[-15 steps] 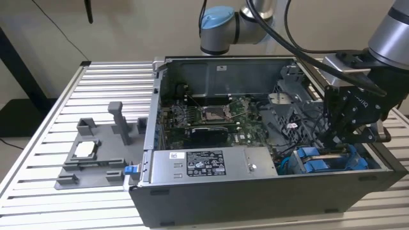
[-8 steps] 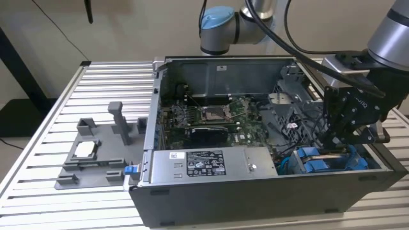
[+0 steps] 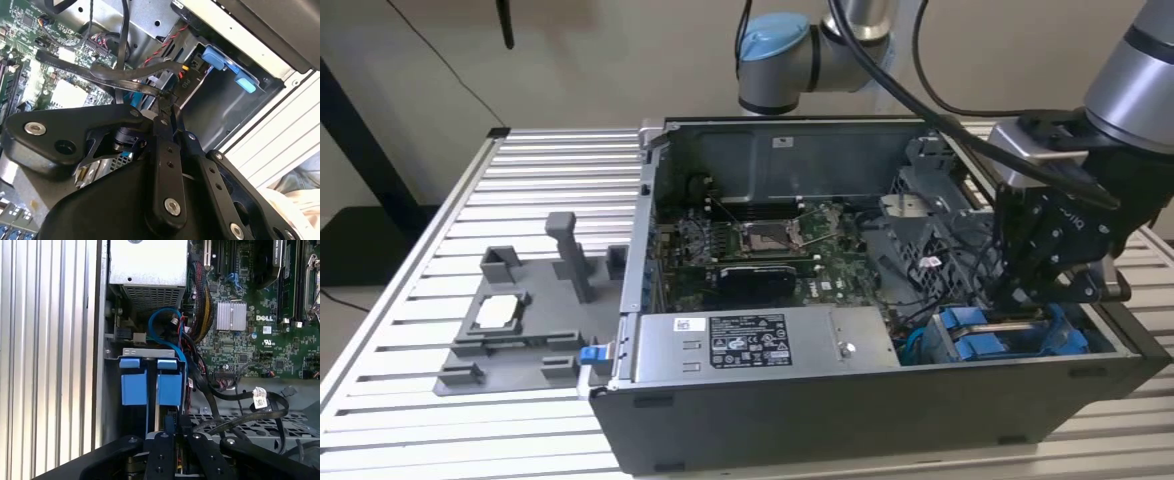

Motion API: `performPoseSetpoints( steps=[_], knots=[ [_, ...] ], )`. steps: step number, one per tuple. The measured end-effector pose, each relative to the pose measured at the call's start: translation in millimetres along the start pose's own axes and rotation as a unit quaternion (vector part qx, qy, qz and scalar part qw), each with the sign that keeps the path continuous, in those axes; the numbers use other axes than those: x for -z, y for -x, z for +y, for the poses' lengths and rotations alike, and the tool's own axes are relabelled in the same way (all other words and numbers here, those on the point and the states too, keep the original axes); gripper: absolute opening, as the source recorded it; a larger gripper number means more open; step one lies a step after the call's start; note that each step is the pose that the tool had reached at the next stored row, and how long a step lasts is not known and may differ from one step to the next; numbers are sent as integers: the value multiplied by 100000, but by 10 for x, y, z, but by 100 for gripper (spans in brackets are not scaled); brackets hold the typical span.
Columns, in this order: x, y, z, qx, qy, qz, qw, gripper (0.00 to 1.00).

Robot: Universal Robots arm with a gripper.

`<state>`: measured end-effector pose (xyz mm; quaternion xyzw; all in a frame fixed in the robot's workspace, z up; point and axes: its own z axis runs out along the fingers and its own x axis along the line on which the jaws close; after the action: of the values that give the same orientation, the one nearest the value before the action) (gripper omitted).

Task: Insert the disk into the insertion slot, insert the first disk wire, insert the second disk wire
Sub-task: 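Insert the second disk wire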

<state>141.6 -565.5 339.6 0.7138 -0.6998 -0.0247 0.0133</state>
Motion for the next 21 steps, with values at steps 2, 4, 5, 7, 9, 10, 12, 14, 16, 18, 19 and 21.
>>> performPoseSetpoints(
  steps=[2, 4, 5, 7, 9, 10, 12, 14, 16, 18, 19, 21],
  knots=[
    [-13, 0, -1, -10, -1, 21, 100000, 16],
    [-26, 0, -1, -25, 2, 62, 100000, 16],
    [-30, -1, -1, -28, 4, 87, 100000, 16],
    [-31, -1, -1, -30, -1, 82, 100000, 16],
    [-34, -1, -2, -29, 1, 63, 100000, 16],
    [-35, -1, -2, -30, -4, 50, 100000, 16],
    [-35, -1, -2, -27, -3, 55, 100000, 24],
    [-27, -1, -1, -31, 0, 72, 100000, 24],
    [22, -3, 2, -32, 5, 65, 100000, 24],
    [82, -5, 5, -31, 9, 68, 100000, 24],
    [114, -7, 7, -43, 9, 72, 100000, 24],
    [181, -7, 10, -113, 10, 66, 100000, 24]
  ],
)
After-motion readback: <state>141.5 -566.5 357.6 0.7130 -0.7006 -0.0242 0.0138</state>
